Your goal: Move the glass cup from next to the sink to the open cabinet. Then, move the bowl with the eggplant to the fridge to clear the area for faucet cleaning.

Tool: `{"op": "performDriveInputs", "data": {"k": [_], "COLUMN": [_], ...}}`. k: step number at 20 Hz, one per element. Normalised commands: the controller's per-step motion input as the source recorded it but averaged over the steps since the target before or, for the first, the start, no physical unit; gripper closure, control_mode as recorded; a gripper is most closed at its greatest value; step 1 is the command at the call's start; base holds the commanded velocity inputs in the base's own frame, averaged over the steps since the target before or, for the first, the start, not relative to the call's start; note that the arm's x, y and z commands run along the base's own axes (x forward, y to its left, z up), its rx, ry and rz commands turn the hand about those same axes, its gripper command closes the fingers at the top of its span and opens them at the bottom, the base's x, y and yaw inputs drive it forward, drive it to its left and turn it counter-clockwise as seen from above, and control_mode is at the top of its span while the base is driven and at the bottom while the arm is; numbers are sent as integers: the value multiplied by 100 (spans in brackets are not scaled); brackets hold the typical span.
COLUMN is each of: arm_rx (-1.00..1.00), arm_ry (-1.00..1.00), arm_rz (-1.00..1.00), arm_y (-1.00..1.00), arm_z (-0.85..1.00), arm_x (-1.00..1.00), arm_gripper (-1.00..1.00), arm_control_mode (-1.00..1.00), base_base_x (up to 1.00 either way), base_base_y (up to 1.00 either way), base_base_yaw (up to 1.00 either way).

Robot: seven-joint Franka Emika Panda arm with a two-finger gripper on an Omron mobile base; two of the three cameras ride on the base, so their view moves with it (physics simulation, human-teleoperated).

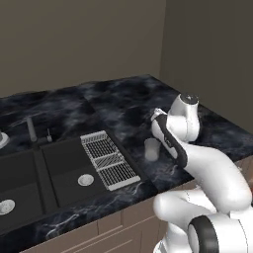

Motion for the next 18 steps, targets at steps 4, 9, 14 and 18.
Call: {"op": "performDriveInputs", "data": {"k": [4, 9, 14, 18], "arm_rx": [0, -1, -12, -10], "arm_ry": [12, 8, 1, 0], "arm_rz": [22, 10, -11, -1], "arm_y": [3, -1, -40, -8], "arm_z": [-20, -11, -43, -37], "arm_x": [82, 33, 1, 23], "arm_gripper": [-100, -100, -100, -100], "arm_control_mode": [-100, -100, -100, -100], "base_base_x": [0, 0, 0, 0], "base_base_y": [0, 0, 0, 0], "base_base_yaw": [0, 0, 0, 0]}}
